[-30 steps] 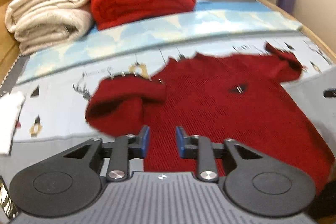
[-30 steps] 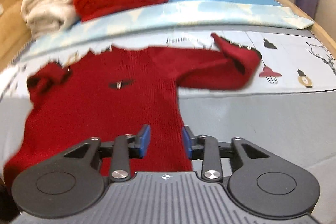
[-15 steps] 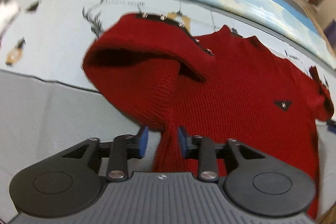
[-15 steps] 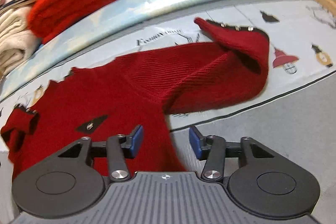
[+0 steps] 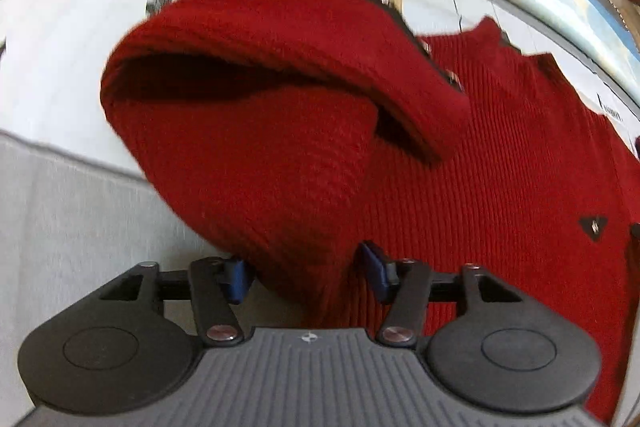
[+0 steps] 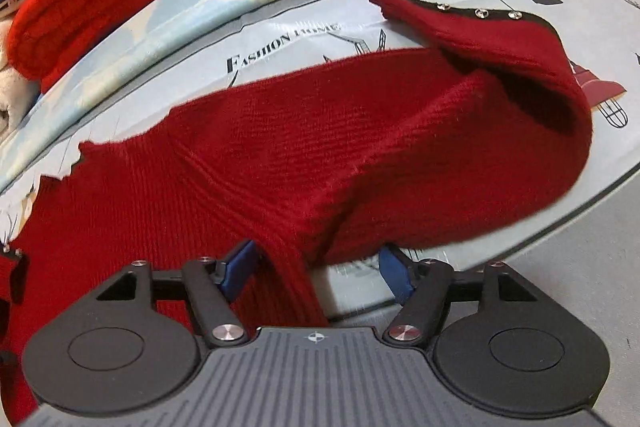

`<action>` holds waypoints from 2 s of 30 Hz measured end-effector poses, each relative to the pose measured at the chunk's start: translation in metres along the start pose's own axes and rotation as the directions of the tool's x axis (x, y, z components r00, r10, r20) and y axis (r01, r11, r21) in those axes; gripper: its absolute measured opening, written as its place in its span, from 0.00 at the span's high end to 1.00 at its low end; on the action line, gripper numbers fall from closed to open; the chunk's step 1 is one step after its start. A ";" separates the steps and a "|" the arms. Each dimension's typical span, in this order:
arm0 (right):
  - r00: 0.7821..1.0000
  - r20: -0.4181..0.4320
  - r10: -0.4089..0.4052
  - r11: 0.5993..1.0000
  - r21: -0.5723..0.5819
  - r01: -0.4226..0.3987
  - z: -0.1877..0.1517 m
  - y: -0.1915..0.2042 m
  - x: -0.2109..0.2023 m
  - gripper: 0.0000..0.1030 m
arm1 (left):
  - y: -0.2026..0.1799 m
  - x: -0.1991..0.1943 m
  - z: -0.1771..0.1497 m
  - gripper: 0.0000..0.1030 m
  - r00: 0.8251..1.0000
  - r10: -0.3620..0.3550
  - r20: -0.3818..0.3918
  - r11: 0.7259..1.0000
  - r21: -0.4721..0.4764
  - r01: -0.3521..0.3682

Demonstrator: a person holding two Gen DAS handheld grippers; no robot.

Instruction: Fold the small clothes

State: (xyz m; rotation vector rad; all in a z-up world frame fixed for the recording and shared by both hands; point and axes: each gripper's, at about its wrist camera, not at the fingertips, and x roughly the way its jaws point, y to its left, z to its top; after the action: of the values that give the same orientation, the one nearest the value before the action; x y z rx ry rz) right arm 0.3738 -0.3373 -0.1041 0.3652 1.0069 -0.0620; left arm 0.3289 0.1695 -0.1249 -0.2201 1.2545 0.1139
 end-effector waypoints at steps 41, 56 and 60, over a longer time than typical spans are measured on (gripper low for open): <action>0.971 0.050 -0.234 0.970 -0.051 0.236 0.005 0.023 -0.026 0.56 | -0.075 0.006 -0.043 0.35 1.000 0.004 -0.004 0.870 0.492 -0.001; 0.974 0.228 0.004 0.987 -0.159 0.033 0.009 0.109 -0.140 0.56 | -0.073 -0.066 -0.016 0.34 0.976 -0.033 0.215 0.934 0.354 -0.047; 0.930 0.336 0.151 0.978 -0.188 -0.091 0.011 0.145 -0.178 0.55 | -0.071 -0.076 -0.005 0.35 0.963 -0.026 0.267 0.946 0.318 -0.063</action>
State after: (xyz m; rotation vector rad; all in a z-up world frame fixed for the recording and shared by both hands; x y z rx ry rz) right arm 0.3184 -0.2257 0.0891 0.2481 0.6297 0.0693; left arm 0.3152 0.1013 -0.0469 0.0913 0.9864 -0.0471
